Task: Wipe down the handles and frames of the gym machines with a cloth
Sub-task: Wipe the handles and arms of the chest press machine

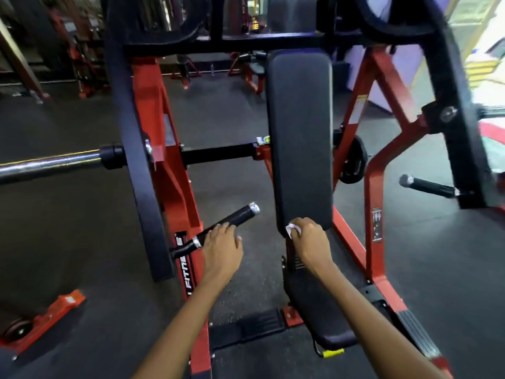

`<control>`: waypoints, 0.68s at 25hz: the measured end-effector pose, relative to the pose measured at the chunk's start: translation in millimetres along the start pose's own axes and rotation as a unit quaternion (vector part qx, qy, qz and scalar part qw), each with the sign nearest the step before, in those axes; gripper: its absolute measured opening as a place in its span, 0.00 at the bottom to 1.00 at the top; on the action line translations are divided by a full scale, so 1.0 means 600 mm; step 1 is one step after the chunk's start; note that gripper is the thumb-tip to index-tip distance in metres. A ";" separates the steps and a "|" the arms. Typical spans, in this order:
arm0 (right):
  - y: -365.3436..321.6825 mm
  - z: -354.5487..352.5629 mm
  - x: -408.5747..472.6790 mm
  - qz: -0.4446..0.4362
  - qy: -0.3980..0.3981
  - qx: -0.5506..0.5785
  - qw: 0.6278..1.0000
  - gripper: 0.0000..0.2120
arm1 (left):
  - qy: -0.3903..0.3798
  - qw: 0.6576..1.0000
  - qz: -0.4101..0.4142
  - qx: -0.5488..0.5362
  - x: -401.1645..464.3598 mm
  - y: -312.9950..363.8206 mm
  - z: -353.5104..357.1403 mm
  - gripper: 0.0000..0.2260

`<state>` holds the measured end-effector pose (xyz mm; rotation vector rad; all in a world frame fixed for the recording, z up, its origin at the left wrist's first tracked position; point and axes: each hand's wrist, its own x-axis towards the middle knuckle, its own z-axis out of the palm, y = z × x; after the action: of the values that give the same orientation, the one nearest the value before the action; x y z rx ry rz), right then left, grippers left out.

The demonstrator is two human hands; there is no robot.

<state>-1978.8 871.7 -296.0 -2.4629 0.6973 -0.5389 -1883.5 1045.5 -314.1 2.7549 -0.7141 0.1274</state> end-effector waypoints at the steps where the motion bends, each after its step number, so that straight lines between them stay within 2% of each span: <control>1: 0.020 -0.020 -0.017 0.005 0.010 0.002 1.000 0.08 | -0.016 1.000 0.019 -0.004 -0.012 0.035 0.001 0.18; 4: 0.086 -0.069 -0.058 0.030 0.030 -0.001 0.999 0.07 | -0.063 0.996 0.049 -0.028 -0.040 0.128 0.006 0.19; 10: 0.214 -0.173 -0.097 0.124 0.087 0.023 0.988 0.06 | -0.096 0.981 0.149 -0.082 -0.055 0.298 0.043 0.19; 14: 0.281 -0.216 -0.073 0.193 0.125 0.054 0.972 0.10 | -0.111 0.967 0.204 -0.101 -0.012 0.393 0.079 0.19; 17: 0.343 -0.233 -0.023 0.231 0.144 0.055 0.961 0.06 | -0.118 0.956 0.244 -0.110 0.064 0.465 0.107 0.20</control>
<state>-2134.0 677.0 -307.8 -2.0378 1.2793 -0.7287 -1985.2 776.0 -297.6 2.3512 -1.3744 -0.1730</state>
